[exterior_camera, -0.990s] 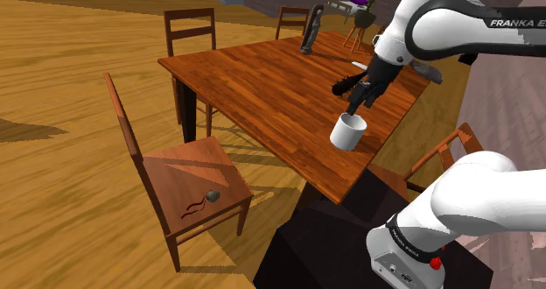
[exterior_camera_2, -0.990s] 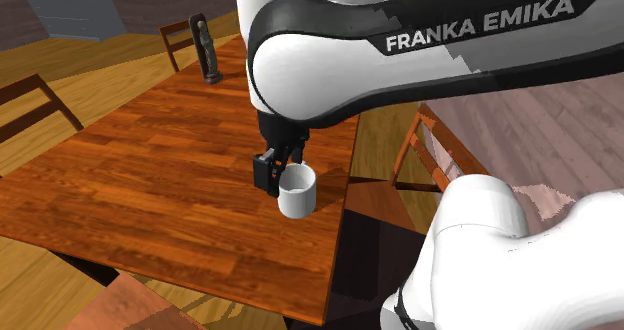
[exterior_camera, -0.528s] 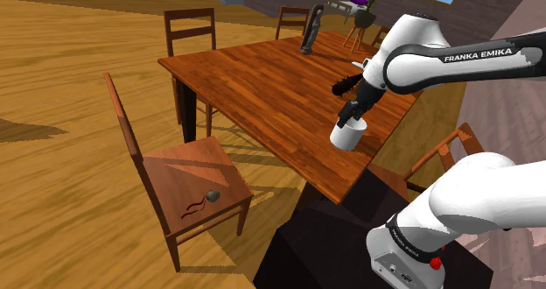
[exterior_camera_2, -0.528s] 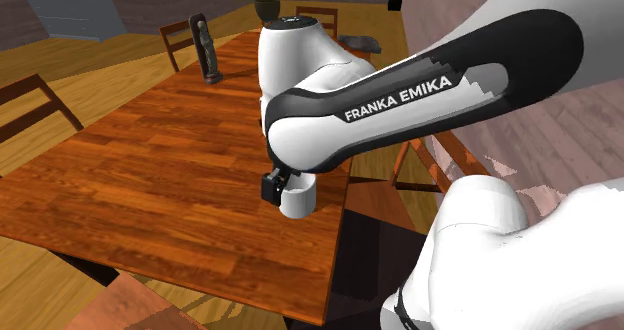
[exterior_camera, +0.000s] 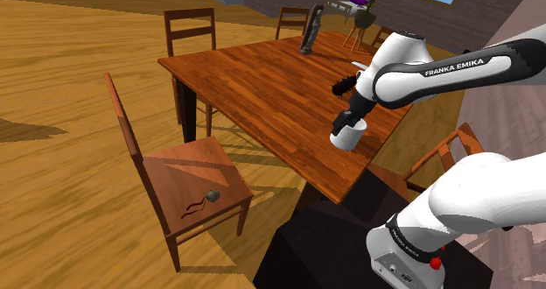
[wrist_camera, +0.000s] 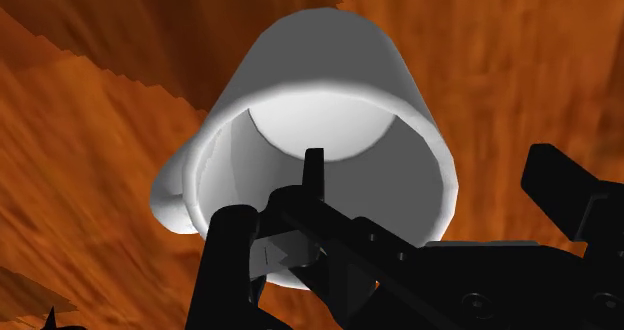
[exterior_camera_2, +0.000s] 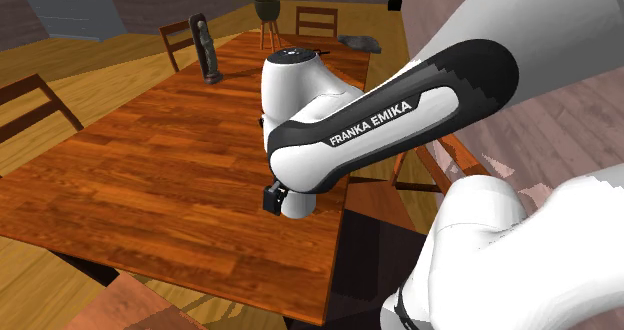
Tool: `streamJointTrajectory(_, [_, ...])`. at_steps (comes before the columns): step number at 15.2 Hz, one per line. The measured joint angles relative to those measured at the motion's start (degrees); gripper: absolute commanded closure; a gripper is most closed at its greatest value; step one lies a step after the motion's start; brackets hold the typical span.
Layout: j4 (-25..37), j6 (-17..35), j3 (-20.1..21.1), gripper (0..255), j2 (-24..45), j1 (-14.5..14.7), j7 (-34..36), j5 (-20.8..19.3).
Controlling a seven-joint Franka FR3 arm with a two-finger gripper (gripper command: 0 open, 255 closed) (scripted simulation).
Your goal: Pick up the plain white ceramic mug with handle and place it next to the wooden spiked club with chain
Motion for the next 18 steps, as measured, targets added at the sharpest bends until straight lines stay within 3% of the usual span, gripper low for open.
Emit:
streamJointTrajectory(6, [-0.1, 0.7, 0.0, 0, 0.5, 0.0, 0.0, 0.0])
streamJointTrajectory(7, [-0.1, 0.7, 0.0, 255, 0.5, 0.0, 0.0, 0.0])
streamJointTrajectory(18, [0.0, 0.1, 0.0, 255, 0.1, 0.0, 0.0, 0.0])
